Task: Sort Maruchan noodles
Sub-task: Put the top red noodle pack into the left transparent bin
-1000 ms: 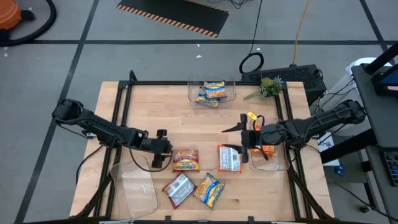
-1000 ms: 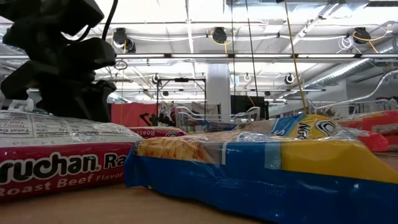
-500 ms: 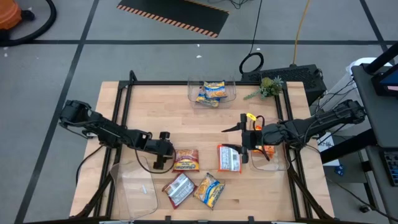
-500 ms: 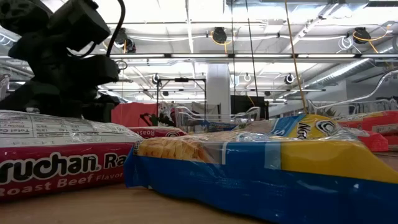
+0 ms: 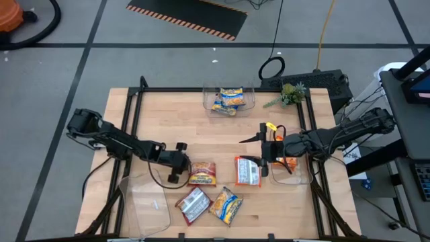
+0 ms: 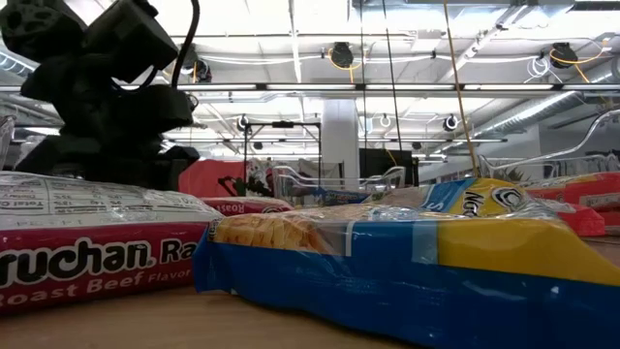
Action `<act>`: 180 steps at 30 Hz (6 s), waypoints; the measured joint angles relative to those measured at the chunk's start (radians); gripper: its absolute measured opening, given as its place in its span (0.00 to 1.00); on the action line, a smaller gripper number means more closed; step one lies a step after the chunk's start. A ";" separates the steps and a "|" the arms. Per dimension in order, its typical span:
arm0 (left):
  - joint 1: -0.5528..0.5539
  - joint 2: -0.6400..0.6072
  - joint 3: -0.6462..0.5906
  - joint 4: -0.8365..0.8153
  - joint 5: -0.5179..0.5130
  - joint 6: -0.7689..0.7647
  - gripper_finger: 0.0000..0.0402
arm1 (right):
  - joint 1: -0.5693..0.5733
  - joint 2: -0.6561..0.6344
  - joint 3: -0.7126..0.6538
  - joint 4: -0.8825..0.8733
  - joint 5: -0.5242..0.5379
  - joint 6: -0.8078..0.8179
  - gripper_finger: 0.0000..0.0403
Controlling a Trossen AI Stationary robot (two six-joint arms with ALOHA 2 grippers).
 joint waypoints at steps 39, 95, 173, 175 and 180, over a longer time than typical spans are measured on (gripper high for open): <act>-0.008 -0.005 0.108 0.142 -0.534 0.247 0.00 | -0.236 0.459 -0.011 0.153 -0.297 0.519 0.56; -0.040 -0.006 0.108 0.299 -0.556 0.228 0.12 | -0.341 0.726 -0.011 0.485 -0.582 0.591 0.23; 0.040 0.267 0.024 0.736 -0.129 -0.198 0.38 | -0.349 0.535 -0.011 0.344 -0.586 0.475 0.00; 0.041 0.267 0.024 0.733 -0.127 -0.196 0.32 | -0.347 0.503 -0.011 0.328 -0.584 0.467 0.00; 0.041 0.267 0.023 0.744 -0.131 -0.193 0.30 | -0.338 0.431 -0.011 0.253 -0.583 0.464 0.00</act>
